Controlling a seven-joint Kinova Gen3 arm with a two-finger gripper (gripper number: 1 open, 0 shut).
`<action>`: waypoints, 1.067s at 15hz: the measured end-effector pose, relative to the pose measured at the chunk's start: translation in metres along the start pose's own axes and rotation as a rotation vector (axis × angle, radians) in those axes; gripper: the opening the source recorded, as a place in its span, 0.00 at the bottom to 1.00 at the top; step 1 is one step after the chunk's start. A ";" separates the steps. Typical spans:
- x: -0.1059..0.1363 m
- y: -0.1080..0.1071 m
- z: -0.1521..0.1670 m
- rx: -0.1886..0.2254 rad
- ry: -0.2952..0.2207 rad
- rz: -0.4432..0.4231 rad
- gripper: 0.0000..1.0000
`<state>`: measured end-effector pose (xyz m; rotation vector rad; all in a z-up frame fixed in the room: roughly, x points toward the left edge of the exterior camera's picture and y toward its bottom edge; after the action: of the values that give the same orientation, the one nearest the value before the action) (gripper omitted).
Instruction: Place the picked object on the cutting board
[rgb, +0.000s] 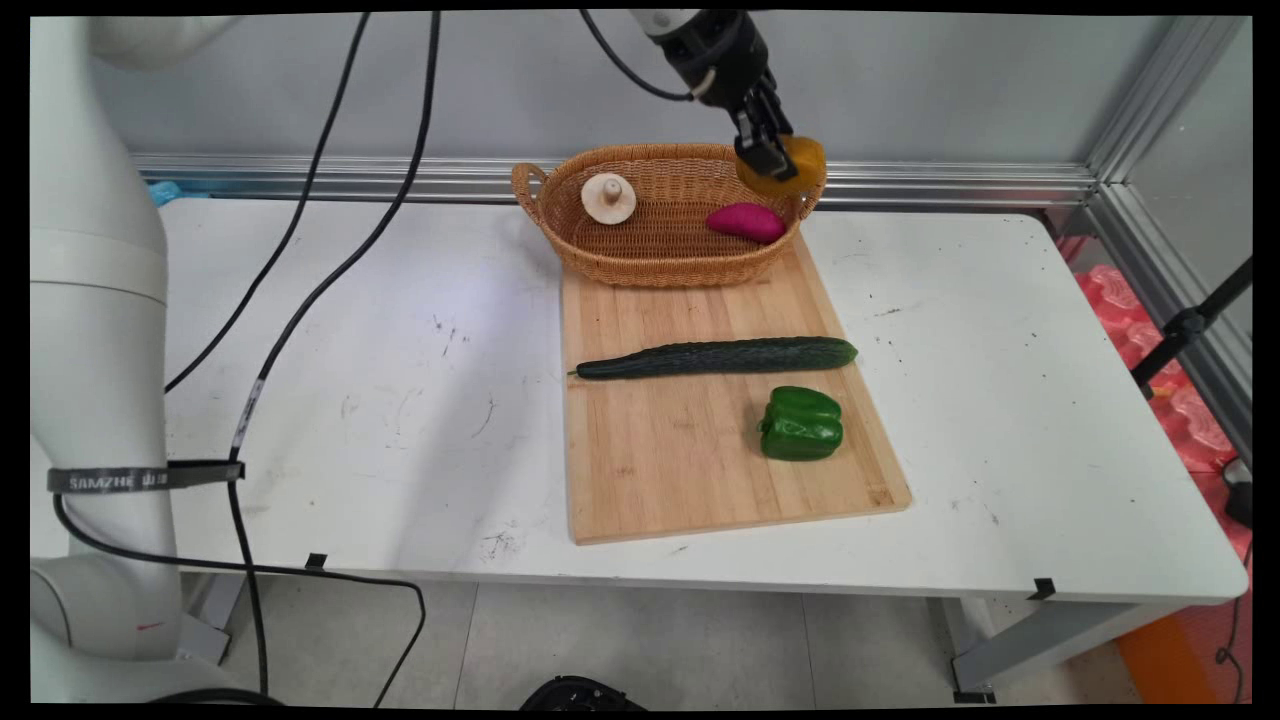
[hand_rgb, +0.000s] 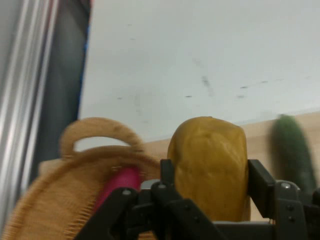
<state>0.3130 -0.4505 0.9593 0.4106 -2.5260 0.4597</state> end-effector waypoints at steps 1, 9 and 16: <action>0.001 0.009 -0.003 -0.006 -0.002 -0.008 0.00; -0.030 0.101 -0.025 -0.039 -0.064 -0.069 0.00; -0.077 0.156 -0.017 -0.040 -0.107 -0.071 0.00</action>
<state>0.3244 -0.2891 0.8936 0.5212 -2.6090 0.3685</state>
